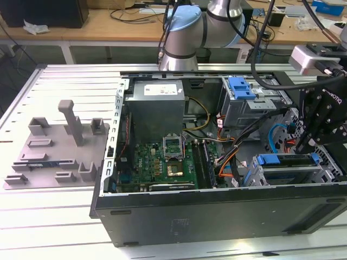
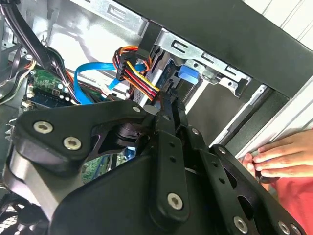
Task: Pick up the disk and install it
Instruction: 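Insert the first disk wire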
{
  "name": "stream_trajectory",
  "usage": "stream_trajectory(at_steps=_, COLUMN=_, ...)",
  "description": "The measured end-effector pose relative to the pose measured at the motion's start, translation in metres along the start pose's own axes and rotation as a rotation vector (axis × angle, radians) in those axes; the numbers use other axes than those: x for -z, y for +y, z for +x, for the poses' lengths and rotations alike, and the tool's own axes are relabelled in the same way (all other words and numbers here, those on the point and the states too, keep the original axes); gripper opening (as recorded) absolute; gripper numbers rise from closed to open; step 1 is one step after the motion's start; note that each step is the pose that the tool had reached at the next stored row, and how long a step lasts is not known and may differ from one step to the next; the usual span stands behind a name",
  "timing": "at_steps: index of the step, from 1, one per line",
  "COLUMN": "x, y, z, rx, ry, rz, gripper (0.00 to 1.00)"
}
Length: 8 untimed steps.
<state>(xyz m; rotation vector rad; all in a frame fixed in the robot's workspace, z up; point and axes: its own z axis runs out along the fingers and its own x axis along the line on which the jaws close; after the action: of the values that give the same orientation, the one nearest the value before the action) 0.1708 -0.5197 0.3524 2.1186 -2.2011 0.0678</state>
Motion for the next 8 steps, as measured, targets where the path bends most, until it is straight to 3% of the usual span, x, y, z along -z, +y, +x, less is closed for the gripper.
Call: stream_trajectory(at_steps=8, x=-0.0001, y=0.0002, z=-0.0001, rx=0.015, ry=0.0005, rz=0.0014, gripper=0.16)
